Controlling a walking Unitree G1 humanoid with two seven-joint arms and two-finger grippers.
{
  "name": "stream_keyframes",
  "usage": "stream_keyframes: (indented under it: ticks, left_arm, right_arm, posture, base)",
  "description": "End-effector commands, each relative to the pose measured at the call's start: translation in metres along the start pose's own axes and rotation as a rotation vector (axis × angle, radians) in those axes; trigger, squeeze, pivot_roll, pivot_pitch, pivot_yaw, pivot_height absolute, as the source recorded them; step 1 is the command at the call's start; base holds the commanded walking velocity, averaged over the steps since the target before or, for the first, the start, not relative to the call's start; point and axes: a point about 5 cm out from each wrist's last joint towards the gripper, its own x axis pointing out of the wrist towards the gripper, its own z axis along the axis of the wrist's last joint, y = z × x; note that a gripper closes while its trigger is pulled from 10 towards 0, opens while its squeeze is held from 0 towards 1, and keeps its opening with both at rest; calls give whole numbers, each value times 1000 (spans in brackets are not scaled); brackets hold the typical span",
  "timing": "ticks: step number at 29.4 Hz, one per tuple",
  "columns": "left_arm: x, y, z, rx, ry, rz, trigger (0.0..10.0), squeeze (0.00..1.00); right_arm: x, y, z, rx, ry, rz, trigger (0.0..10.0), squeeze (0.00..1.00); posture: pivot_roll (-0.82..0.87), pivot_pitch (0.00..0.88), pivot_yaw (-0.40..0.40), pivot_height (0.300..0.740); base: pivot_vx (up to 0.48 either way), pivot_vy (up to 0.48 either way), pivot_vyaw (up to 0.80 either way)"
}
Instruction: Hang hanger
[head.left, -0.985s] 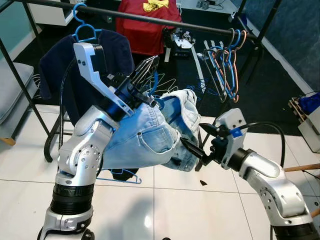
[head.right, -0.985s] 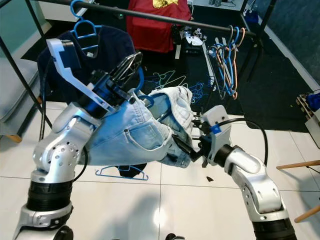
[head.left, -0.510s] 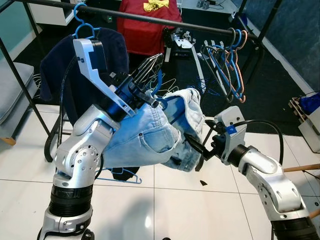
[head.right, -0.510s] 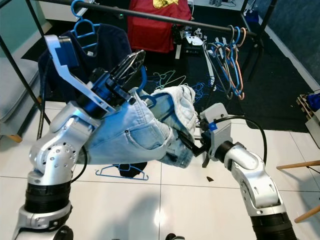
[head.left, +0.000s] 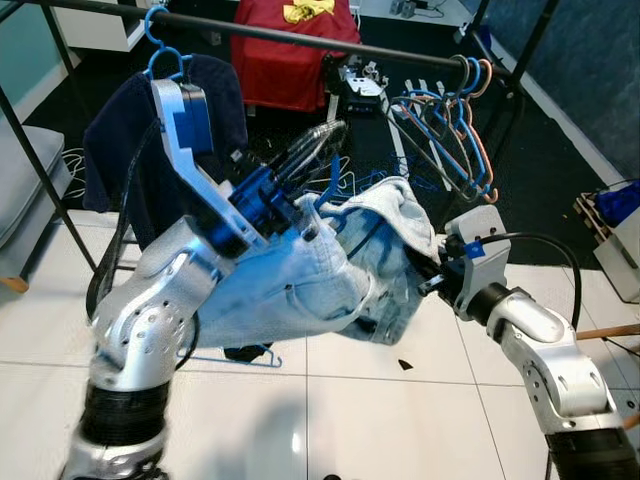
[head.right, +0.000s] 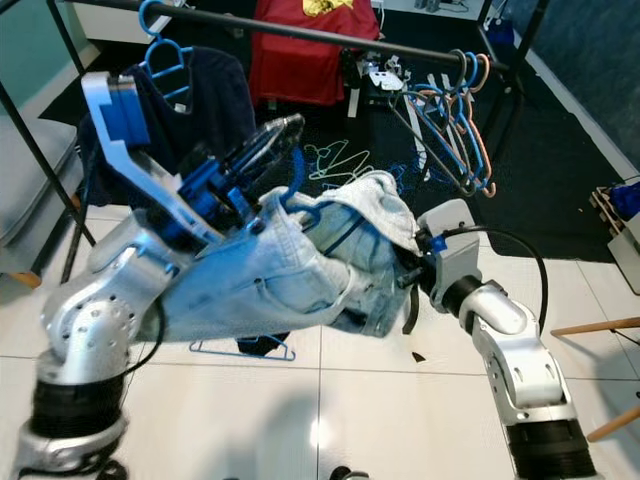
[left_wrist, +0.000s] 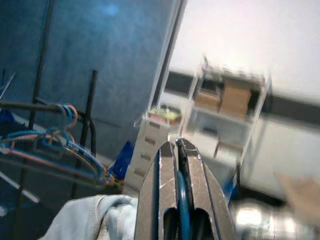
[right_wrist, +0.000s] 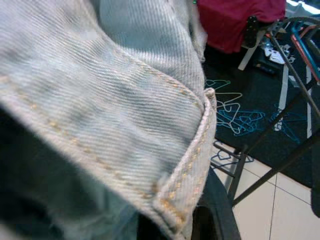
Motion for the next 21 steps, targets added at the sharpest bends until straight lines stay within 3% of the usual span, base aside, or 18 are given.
stream_keyframes:
  ticks: [1,5,8,11,12,15,16,21]
  left_arm:
    - [-8,-7,-12,103,116,-104,10000,0]
    - [-23,-16,-28,239,284,-255,10000,0]
    - [-25,-19,-25,225,280,-285,10000,0]
    - [-27,-17,-14,195,236,-297,10000,0]
    - [-29,-9,6,178,156,-281,10000,0]
    - [-31,-6,15,168,121,-285,10000,0]
    - [-35,-2,28,165,74,-297,10000,0]
    - [-48,3,43,154,43,-357,10000,0]
  right_arm:
    - [-2,-6,5,18,-26,-15,0,0]
    - [-3,-8,7,29,-34,-15,0,0]
    - [-3,-9,6,27,-32,-17,0,0]
    - [-4,-10,5,26,-27,-20,0,0]
    - [-6,-10,2,30,-19,-19,0,0]
    - [-7,-9,1,32,-15,-18,0,0]
    - [-8,-10,-1,36,-10,-17,0,0]
    - [-11,-12,-3,47,2,-17,0,0]
  posture:
    - [38,157,-97,740]
    - [40,157,-97,740]
    - [39,158,-97,740]
    - [40,161,-97,740]
    - [38,163,-96,740]
    - [38,163,-96,740]
    - [35,164,-96,740]
    - [32,164,-97,740]
  base:
    - [0,0,0]
    - [0,0,0]
    - [0,0,0]
    - [0,0,0]
    - [0,0,0]
    - [0,0,0]
    - [0,0,0]
    - [0,0,0]
